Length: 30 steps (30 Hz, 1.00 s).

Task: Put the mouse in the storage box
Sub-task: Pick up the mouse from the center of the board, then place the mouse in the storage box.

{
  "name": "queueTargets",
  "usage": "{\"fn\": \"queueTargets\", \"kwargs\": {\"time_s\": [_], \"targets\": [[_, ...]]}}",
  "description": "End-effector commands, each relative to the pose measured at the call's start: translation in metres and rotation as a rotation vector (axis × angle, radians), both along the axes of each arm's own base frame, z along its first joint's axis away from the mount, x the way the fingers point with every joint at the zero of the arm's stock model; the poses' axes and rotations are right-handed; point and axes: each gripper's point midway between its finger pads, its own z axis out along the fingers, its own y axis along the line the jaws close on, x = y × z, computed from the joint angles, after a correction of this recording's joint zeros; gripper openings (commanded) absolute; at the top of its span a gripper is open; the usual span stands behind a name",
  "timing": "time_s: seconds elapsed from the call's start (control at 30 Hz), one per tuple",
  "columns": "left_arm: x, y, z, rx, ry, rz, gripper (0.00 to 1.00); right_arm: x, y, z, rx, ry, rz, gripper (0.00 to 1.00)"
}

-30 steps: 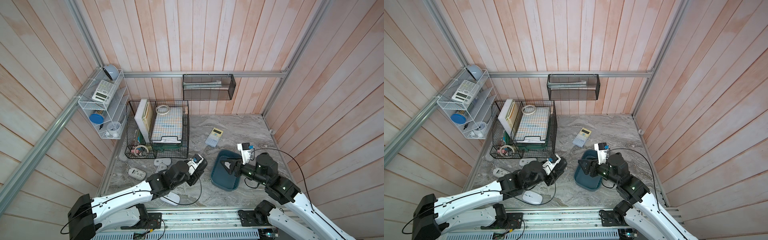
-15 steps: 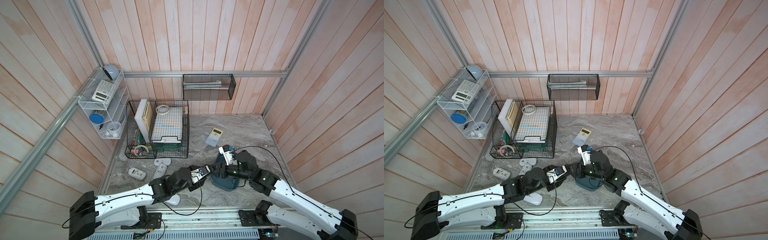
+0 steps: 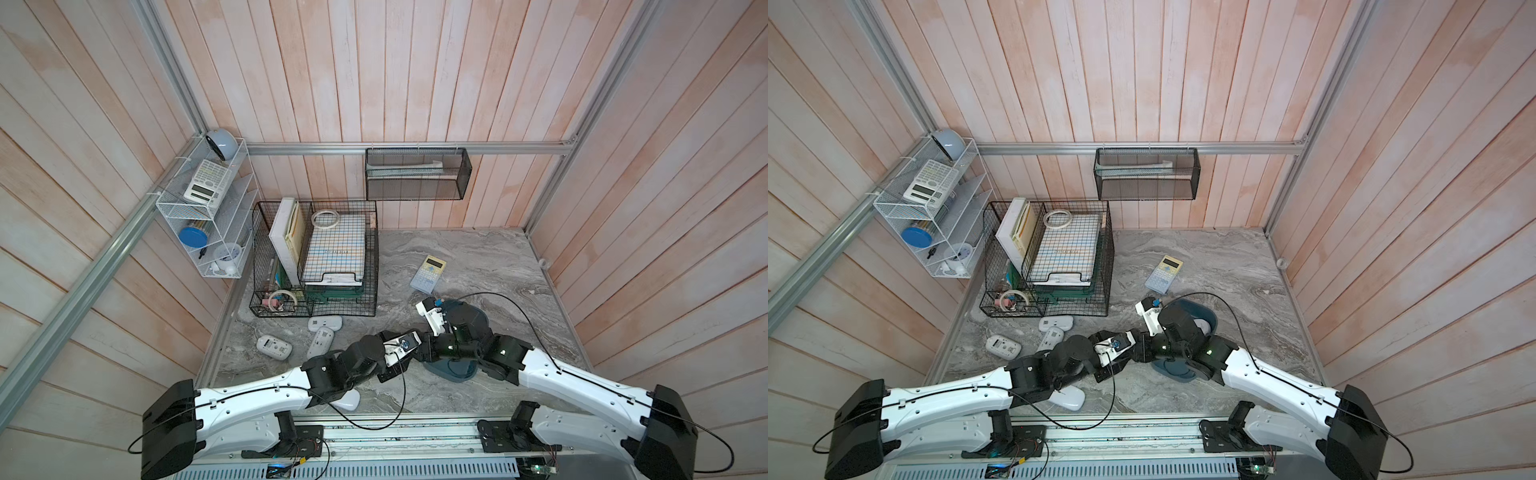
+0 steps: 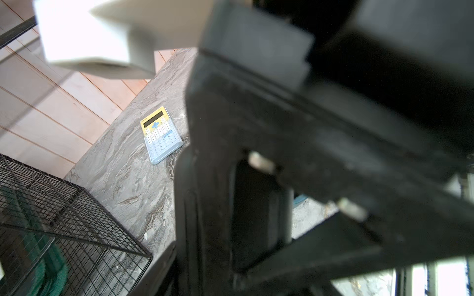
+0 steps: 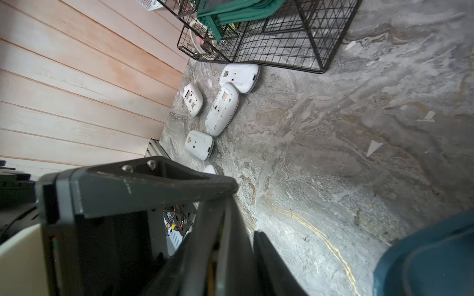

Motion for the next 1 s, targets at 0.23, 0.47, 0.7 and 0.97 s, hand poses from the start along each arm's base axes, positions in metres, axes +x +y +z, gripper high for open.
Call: {"fn": "queueTargets", "kwargs": {"time_s": [0.23,0.47,0.7,0.97], "targets": [[0.011,0.0,0.008,-0.042,0.001,0.083,0.88,0.017,-0.001,0.028,0.007,-0.12,-0.035,0.24],[0.019,0.03,0.018,-0.084,0.081,0.271,1.0,0.064,-0.079,0.006,-0.222,-0.127,-0.273,0.21],[0.02,0.076,0.016,-0.181,0.135,0.477,1.0,0.081,-0.178,-0.014,-0.698,-0.201,-0.484,0.2],[0.022,0.105,0.017,-0.219,0.102,0.572,1.0,0.072,-0.186,-0.051,-0.924,-0.138,-0.416,0.21]]}}
